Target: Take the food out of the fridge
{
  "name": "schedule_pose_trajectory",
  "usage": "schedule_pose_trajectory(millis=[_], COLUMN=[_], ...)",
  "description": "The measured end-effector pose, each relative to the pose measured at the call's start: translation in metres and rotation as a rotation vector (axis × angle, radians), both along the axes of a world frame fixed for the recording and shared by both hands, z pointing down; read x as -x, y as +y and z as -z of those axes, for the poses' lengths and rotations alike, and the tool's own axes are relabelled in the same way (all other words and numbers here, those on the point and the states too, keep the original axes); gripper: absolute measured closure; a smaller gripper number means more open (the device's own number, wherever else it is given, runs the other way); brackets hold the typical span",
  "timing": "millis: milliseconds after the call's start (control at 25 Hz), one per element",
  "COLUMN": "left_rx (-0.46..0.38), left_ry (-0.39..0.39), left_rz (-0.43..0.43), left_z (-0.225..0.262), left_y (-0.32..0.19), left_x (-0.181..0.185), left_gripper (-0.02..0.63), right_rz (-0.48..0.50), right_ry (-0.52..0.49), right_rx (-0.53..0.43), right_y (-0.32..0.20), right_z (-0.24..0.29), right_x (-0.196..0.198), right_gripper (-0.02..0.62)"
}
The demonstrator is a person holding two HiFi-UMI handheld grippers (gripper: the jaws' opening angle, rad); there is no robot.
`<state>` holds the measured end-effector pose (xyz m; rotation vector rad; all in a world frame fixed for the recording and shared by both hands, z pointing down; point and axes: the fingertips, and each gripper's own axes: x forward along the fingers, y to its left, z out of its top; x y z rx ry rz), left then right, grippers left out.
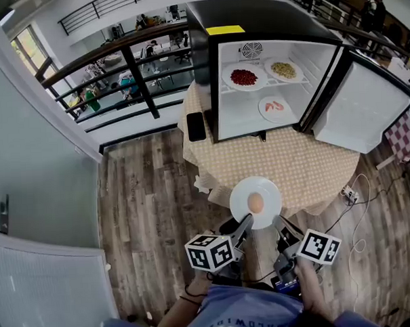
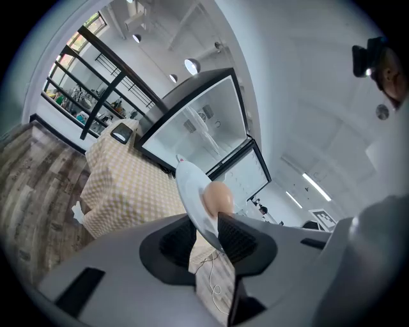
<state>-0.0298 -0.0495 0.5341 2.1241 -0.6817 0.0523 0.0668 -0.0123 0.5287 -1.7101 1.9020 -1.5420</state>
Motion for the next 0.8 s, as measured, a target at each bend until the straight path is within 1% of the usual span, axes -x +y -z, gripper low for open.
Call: schedule_pose_trajectory(millis=[160, 320, 480, 560, 800], left_rx=[0.002, 0.004, -0.006, -0.013, -0.029], left_ry=[-0.005, -0.003, -0.015, -0.019, -0.025], left_rz=[-0.002, -0.016, -0.031, -0.03, -0.008], left_z=[0.002, 0.004, 0.01, 0.012, 0.014], left_y=[0.03, 0.064, 0.097, 0.115, 0.171], left_x=[-0.019, -0.041, -0.056, -0.064, -0.08], left_gripper=[0.494, 0.494, 0.494, 0.494, 0.494], right_rz=[-0.016, -0.024, -0.036, -0.038, -0.016], right_ry=[-0.025, -0.025, -0.065, -0.077, -0.068], right_rx=[-0.014, -0.021, -0.043, -0.051, -0.071], right_y=[0.029, 0.066, 0.1, 0.118, 0.173], right_z=[0.002, 0.004, 0.007, 0.008, 0.01], right_x=[-0.017, -0.04, -0.054, -0.061, -0.079], right_gripper=[0.563, 0.563, 0.563, 0.563, 0.561])
